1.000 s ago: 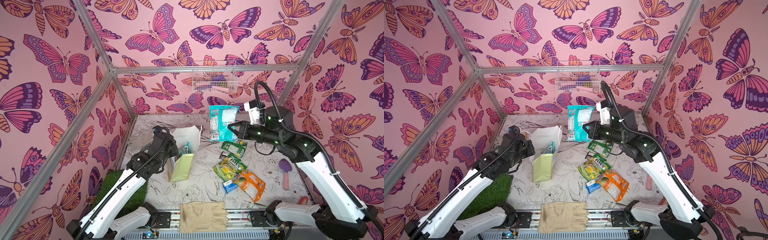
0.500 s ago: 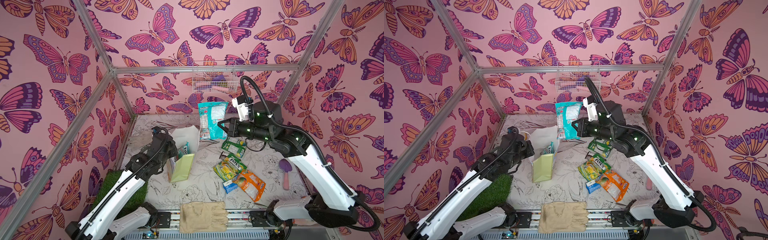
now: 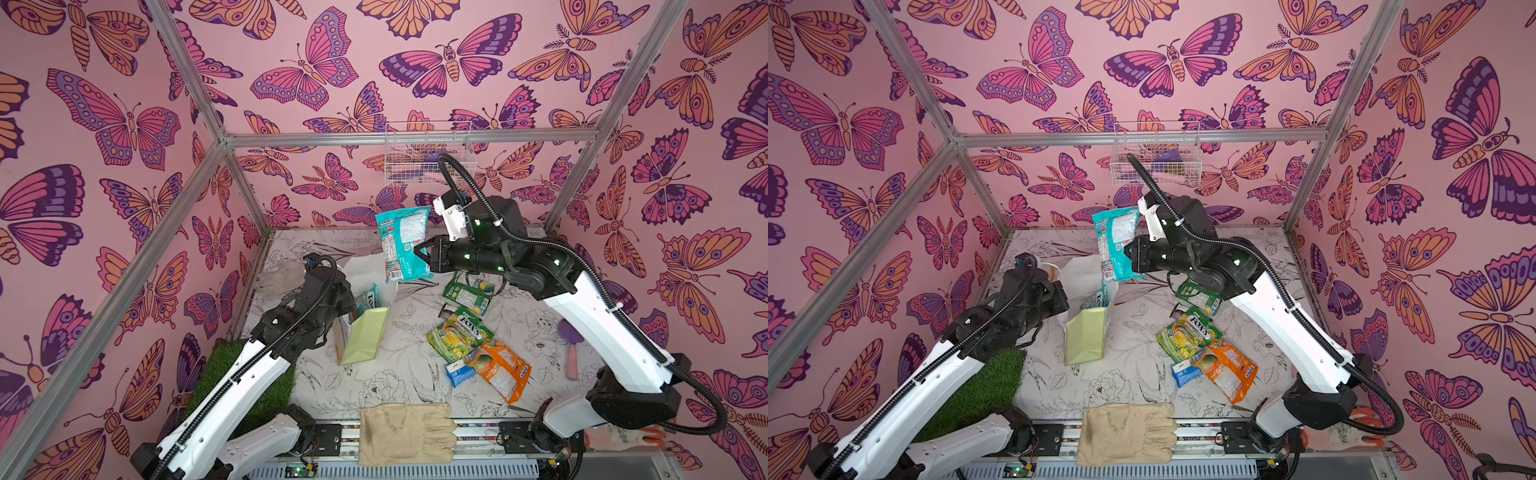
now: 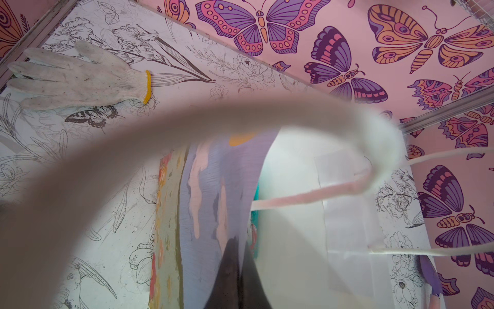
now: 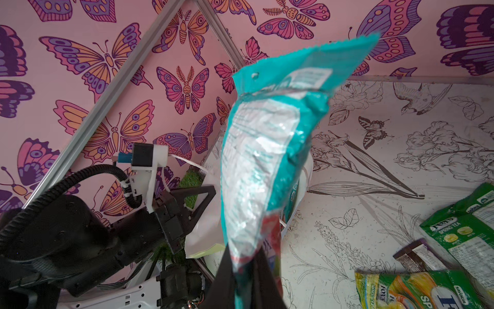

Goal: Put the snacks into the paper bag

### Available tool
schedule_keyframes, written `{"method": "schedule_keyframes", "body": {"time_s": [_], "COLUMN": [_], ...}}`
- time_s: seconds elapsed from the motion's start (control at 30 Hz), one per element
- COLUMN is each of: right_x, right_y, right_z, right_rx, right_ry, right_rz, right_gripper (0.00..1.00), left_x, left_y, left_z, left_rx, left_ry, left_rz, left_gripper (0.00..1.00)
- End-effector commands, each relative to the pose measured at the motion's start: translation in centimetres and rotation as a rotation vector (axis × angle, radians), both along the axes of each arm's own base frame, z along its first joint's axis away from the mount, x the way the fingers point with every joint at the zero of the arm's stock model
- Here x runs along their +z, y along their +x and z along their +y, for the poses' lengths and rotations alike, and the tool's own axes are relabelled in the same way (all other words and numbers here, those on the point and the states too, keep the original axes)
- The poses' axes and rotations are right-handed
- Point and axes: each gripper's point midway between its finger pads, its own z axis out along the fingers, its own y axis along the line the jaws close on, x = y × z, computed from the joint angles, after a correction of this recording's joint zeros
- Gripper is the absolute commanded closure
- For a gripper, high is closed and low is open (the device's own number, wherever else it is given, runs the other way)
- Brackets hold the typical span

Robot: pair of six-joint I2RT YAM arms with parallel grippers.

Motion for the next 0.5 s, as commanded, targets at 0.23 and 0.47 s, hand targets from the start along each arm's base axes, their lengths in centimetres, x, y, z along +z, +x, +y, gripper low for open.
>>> {"method": "schedule_keyframes", "body": {"time_s": [0.23, 0.47], "right_x": [0.0, -1.3], "right_y": [0.2, 0.0], "right_z": [2.6, 4.1], "right_rx": [0.035, 0.053], "right_ry": [-0.022, -0.052], "right_rz": [-0.002, 0.027], "right_gripper": [1.00, 1.00], "left_x": [0.5, 0.5], "left_y": [0.1, -0.1], "left_z": [0.2, 0.3], "left_rx": [0.014, 0.018], "left_ry": [-0.005, -0.006], "left_rz": [-0.027, -0.029], "left_gripper": [1.00, 1.00]}}
